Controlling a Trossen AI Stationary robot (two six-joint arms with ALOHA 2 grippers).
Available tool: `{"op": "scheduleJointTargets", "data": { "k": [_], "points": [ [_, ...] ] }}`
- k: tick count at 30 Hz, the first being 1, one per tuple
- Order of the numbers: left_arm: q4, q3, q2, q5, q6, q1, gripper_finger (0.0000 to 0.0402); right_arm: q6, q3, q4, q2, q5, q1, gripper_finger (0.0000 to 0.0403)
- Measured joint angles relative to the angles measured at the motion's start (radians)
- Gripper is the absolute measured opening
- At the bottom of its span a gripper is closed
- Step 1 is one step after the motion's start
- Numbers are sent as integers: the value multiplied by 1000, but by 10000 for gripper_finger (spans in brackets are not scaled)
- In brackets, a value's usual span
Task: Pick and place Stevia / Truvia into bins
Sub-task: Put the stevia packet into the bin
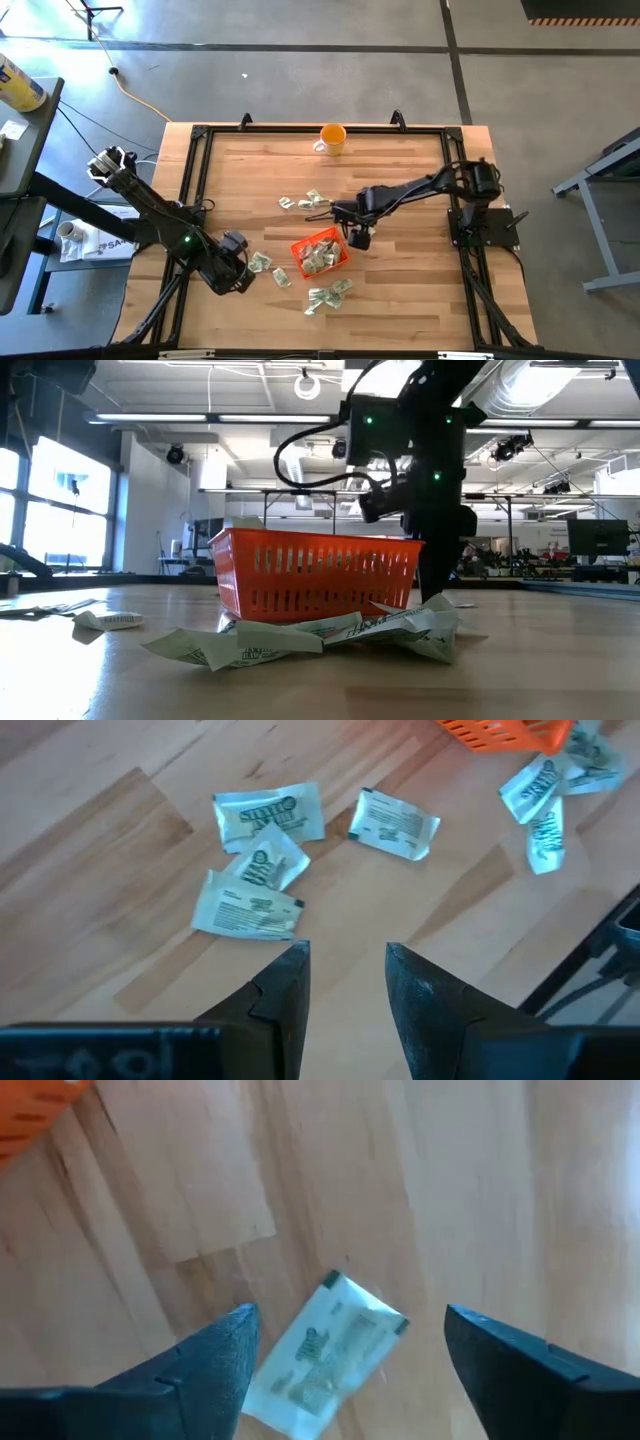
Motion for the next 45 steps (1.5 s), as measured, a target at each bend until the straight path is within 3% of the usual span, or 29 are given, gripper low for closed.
{"op": "scheduleJointTargets", "data": {
  "k": [5, 8, 11, 17, 18, 25, 29, 31, 36, 40, 45],
  "points": [
    [6, 0, 0, 19, 0, 0, 166, -45, 8, -25, 67, 10, -4, 289],
    [5, 0, 0, 21, 4, 0, 165, -68, 11, -29, 100, -49, -23, 256],
    [0, 0, 0, 21, 5, 0, 166, -73, 12, -23, 114, -125, -51, 196],
    [-2, 0, 0, 21, 15, 0, 166, -82, 10, -13, 116, -232, -112, 28],
    [-2, 0, 0, 21, 23, 0, 166, -85, 10, -13, 114, -256, -120, 16],
    [-10, 0, 0, 18, 34, 0, 166, 37, -10, 31, -45, -324, -91, 8],
    [-25, 0, 0, -7, 75, 0, 165, 125, 23, 207, -191, -432, -45, 25],
    [-39, -1, 0, -30, 94, 1, 165, 166, 26, 331, -208, -496, -22, 42],
    [-38, -33, 0, -41, 101, 26, 166, 256, 64, 497, -149, -478, 29, 96],
    [-34, -64, 1, -18, 84, 48, 167, 260, 85, 476, -71, -474, 64, 156],
    [-22, -84, 19, 114, 50, 53, 203, 275, 103, 412, -75, -437, 88, 230]
  ]
}}
